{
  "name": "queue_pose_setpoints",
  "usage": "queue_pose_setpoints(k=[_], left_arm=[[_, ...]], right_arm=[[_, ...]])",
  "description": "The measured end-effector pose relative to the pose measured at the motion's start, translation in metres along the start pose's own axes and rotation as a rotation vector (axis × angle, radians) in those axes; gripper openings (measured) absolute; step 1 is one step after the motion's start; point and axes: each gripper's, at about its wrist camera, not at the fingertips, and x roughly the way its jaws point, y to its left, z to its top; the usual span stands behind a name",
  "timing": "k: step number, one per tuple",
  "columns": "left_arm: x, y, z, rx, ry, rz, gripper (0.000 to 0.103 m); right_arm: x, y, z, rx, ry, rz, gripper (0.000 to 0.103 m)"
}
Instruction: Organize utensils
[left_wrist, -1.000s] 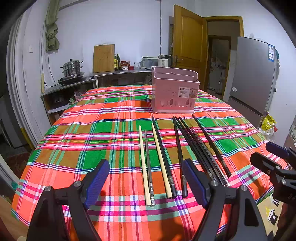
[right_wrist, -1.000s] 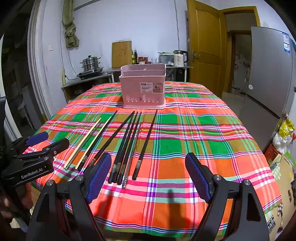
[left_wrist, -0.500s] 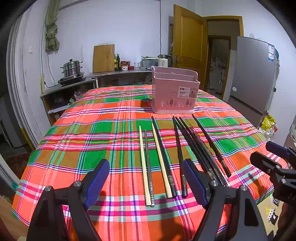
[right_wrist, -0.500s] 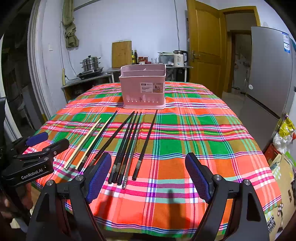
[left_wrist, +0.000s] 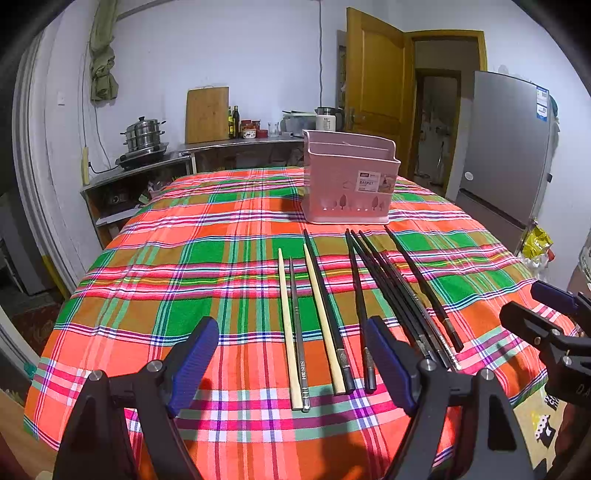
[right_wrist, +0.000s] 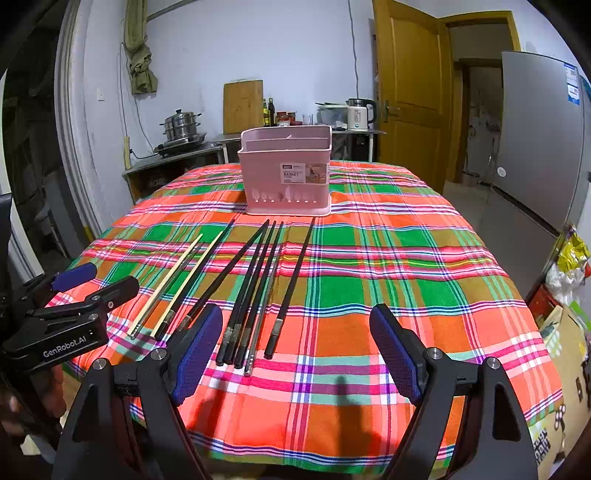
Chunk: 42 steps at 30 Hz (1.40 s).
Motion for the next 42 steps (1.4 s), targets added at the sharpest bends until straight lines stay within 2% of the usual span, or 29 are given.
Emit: queue_pose_setpoints(k=[12,18,26,29,34,42], left_arm=[[0.013,0.003,0.002,0.022,0.019,-0.001,0.081],[0.04,0.013,0.012,0.027,0.068,-0.003,0.081],[0.089,0.029,0.034,0.008,0.164,-0.003,0.075],[0.104,0.036,0.043,-0.005,0.192,-0.008,0.071],[0.13,0.047,0.056,-0.036,0.24,-0.032,0.058],[0.153,0.047,0.069,-0.031,0.274,-0.077,0.045]], right_arm=[[0.01,0.001,0.0,0.004,0.017,0.008,0.082],[0.025,0.0,0.01,0.003,0.039,0.017,0.082],[0.057,-0.006,0.036,0.005,0.066,0.021,0.081],[0.076,-0.009,0.048,0.017,0.096,0.024,0.075],[0.105,-0.013,0.058,0.022,0.15,0.021,0.054],[0.142,-0.023,0.07,0.055,0.219,0.022,0.047]])
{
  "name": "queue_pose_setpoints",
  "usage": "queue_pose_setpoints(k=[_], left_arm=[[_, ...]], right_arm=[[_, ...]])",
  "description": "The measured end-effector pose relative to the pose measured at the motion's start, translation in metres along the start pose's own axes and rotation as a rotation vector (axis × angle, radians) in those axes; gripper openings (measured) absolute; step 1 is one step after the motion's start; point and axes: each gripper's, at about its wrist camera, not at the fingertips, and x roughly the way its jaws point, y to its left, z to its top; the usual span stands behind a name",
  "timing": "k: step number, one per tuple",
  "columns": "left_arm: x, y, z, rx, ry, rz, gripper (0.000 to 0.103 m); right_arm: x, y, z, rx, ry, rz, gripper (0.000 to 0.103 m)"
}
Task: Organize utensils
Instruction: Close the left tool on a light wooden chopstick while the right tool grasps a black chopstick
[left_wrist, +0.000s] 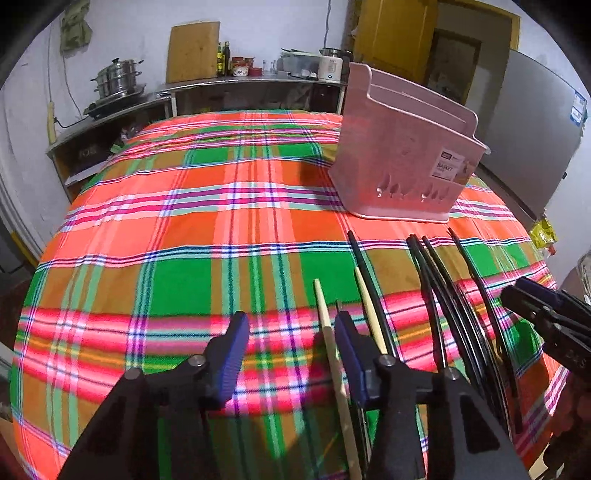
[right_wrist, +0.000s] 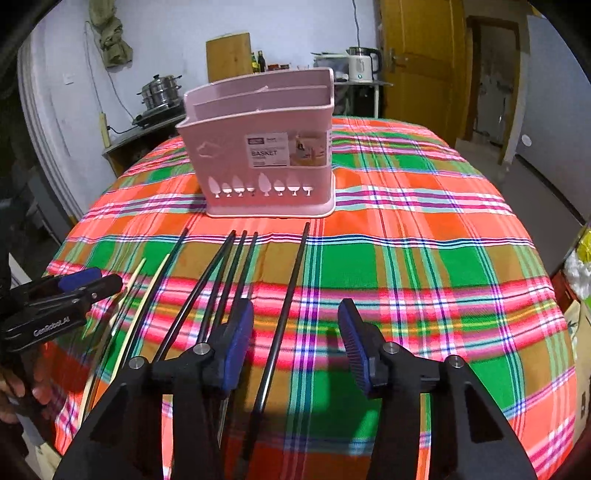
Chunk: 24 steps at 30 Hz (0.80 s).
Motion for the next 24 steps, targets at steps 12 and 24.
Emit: queue_pose_setpoints(k=[12,24], left_arm=[[0.015,-0.004,0.01,0.031,0.03,-0.013,0.016],[0.012,0.005,0.018,-0.017,0.042,-0.05,0.009]], right_arm=[[0.034,-0.005,0.019,0.015,0.067,0.012,0.036],[0.053,-0.011,0.036,0.032,0.107,0.016,0.03]])
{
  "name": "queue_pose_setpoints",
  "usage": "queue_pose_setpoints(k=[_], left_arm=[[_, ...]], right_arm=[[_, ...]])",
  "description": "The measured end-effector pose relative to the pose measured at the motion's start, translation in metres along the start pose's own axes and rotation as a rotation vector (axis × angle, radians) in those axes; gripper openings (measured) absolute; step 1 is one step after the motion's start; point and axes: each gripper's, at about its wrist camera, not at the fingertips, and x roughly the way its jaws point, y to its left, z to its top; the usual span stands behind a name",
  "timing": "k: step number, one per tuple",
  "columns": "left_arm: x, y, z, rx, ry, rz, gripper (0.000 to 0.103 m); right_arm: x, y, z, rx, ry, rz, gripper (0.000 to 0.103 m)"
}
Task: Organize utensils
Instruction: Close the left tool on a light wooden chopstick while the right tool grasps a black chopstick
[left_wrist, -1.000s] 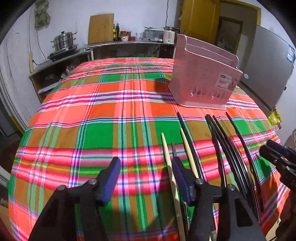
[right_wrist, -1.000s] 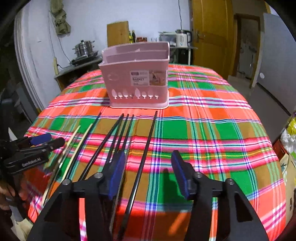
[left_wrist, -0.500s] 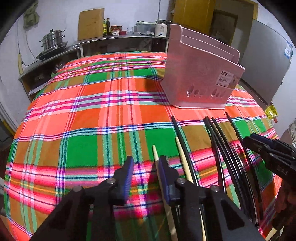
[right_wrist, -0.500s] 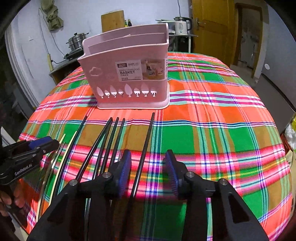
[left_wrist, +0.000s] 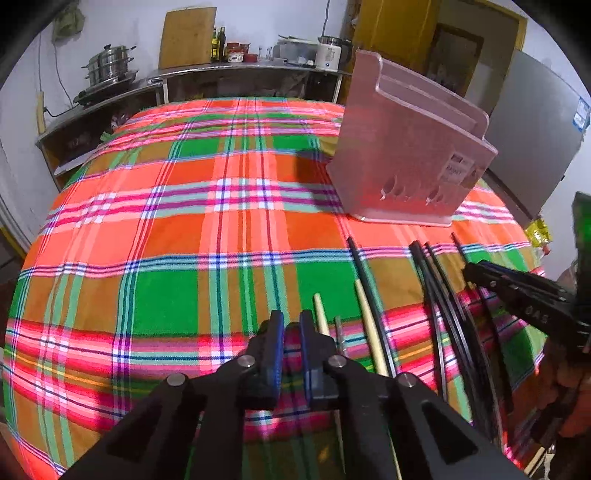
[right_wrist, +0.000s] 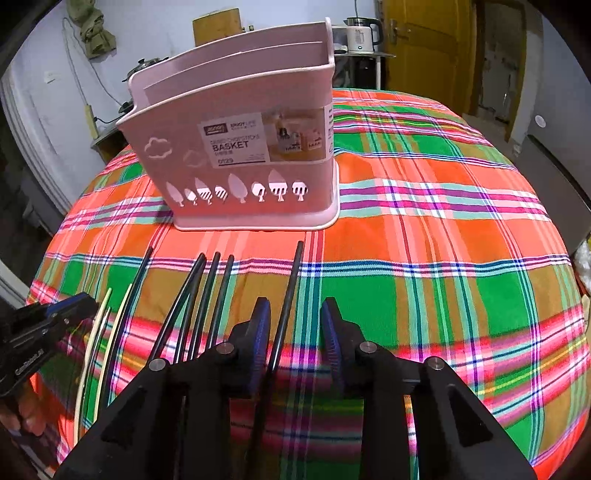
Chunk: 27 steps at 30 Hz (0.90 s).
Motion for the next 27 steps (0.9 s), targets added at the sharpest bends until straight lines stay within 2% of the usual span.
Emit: queue_pose_setpoints(k=[11,24,27], left_arm=[[0.011,-0.011,0.004,0.008,0.036,-0.022,0.009],[0.015,-0.014,0.002,0.044,0.066,0.048,0.009],[0.016,-0.021,0.002,0.078,0.078,0.083,0.009]], right_arm=[[0.002,0.0,0.001,-0.001,0.001,0.001,0.03],[0.005,0.001,0.004,-0.001,0.012,-0.008,0.03],[0.007,0.002,0.005,-0.011,0.016,-0.023,0.024]])
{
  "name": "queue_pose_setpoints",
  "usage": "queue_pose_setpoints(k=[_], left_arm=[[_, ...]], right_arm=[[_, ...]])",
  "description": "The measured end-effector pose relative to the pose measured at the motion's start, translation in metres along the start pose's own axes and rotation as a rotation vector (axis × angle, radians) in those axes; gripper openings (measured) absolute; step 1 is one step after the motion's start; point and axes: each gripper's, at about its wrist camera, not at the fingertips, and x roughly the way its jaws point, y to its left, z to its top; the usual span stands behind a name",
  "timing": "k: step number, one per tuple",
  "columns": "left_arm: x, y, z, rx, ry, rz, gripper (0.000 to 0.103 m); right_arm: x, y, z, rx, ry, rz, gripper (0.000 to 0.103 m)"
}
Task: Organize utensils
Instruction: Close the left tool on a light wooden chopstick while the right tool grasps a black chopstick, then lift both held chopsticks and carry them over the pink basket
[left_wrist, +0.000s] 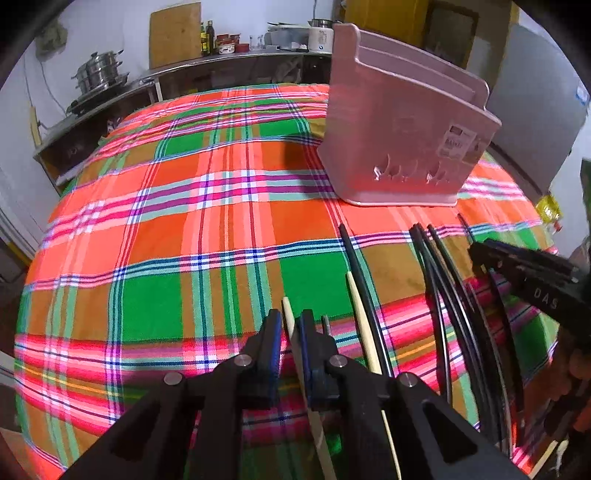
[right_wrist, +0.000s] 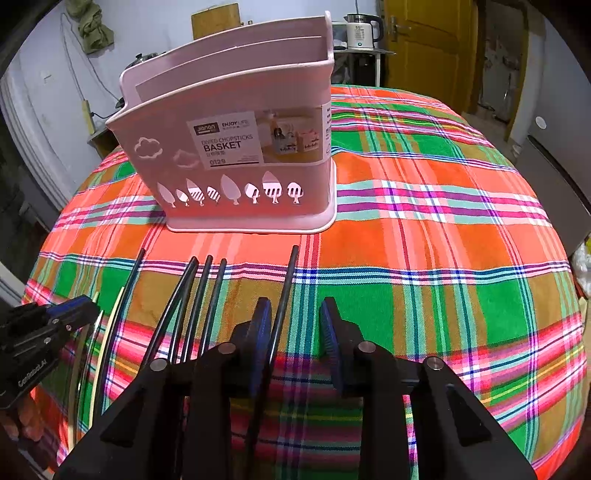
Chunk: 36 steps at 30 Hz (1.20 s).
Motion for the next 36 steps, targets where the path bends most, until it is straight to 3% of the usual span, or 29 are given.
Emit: queue_pose_setpoints(k=[3,12,36], left_arm=[[0.001,-0.002,0.003,0.017,0.01,0.011,0.009],[-0.013,0.007,0.006,-0.017,-0.012,-0.047,0.005],[-0.156,0.002,0.044,0.006,-0.284,-0.122,0.005]], right_arm=[[0.001,-0.001,0.003,0.003,0.007,0.001,0.009],[-0.015,-0.006,0.005,0.014,-0.014,0.048,0.007],[-0.139,-0.004,0.031,-0.011,-0.261,0.099,0.005]])
